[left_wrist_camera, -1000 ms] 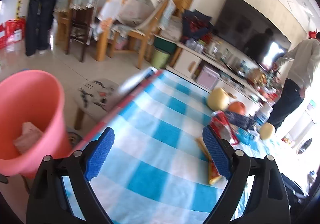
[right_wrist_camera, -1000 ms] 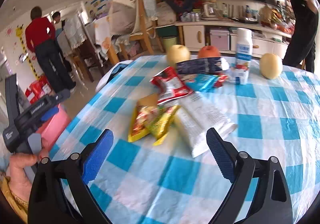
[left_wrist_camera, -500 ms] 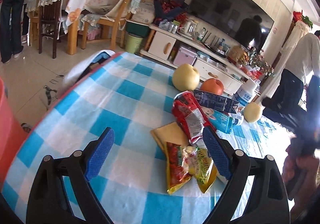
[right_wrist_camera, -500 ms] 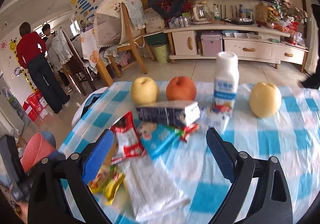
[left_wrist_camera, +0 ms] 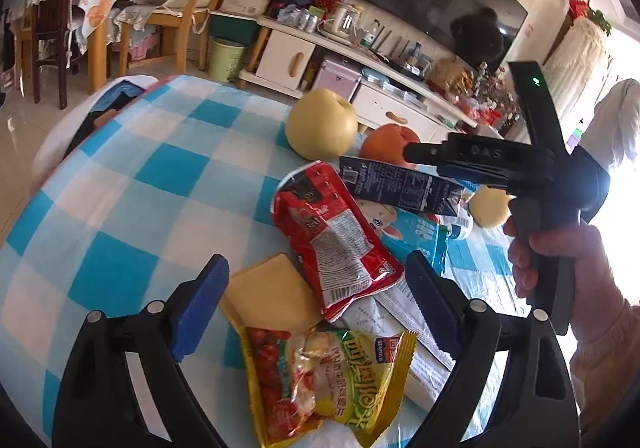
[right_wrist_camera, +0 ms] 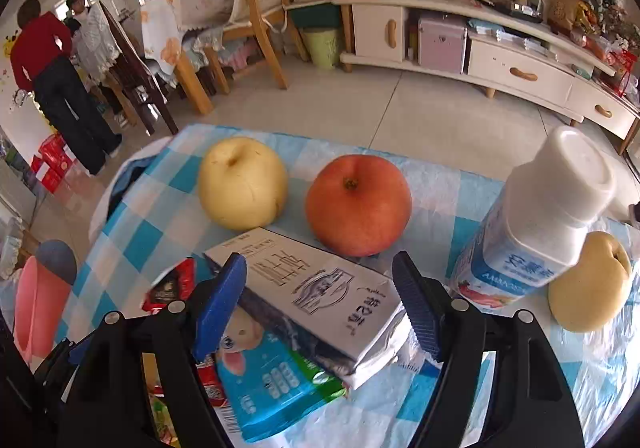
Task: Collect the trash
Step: 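Grasp a red chip bag with the left tool while the right tool grasps another milk carton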
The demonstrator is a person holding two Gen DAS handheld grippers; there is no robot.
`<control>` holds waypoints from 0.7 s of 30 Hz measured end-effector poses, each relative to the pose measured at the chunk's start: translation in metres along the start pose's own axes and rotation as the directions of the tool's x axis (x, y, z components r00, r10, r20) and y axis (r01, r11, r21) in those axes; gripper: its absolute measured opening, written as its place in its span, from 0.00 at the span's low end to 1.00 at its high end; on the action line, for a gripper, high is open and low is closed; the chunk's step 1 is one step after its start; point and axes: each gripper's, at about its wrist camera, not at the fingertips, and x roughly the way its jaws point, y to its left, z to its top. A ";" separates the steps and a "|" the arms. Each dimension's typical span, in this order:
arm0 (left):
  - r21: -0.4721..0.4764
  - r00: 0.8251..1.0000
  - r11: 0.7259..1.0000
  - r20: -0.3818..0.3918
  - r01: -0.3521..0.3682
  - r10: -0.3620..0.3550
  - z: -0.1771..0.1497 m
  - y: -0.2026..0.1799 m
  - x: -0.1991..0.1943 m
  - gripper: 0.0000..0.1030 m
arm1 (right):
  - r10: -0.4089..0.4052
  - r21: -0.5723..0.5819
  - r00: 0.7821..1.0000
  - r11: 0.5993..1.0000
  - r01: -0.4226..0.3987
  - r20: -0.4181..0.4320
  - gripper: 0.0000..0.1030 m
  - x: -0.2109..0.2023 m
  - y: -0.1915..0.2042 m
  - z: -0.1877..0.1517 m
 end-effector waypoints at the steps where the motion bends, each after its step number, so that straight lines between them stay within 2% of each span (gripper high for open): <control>1: 0.004 1.000 1.000 -0.005 0.002 -0.002 0.000 -0.001 0.002 0.87 | 0.002 0.001 1.000 1.000 -0.002 -0.020 0.73 0.006 -0.002 0.001; 7: 0.002 0.999 1.000 -0.037 0.009 -0.009 0.002 -0.004 0.019 0.86 | 0.063 0.021 0.995 0.998 -0.062 -0.082 0.74 0.024 -0.013 0.007; 9: -0.013 0.999 1.000 -0.044 0.008 -0.009 0.004 -0.002 0.025 0.85 | 0.098 0.026 0.990 0.995 -0.096 -0.102 0.77 0.029 -0.016 0.007; 15: -0.036 0.998 0.999 -0.066 0.004 -0.007 0.008 0.000 0.041 0.71 | 0.233 0.081 0.965 0.971 -0.224 -0.122 0.77 0.034 -0.028 0.000; 17: -0.027 0.997 1.000 -0.074 -0.005 0.003 0.010 -0.001 0.045 0.64 | 0.260 0.089 0.959 0.964 -0.251 -0.115 0.71 0.032 -0.029 -0.005; 21: -0.029 0.996 1.000 -0.088 0.005 -0.008 0.009 -0.002 0.048 0.56 | 0.298 0.097 0.949 0.953 -0.288 -0.106 0.66 0.024 -0.029 -0.016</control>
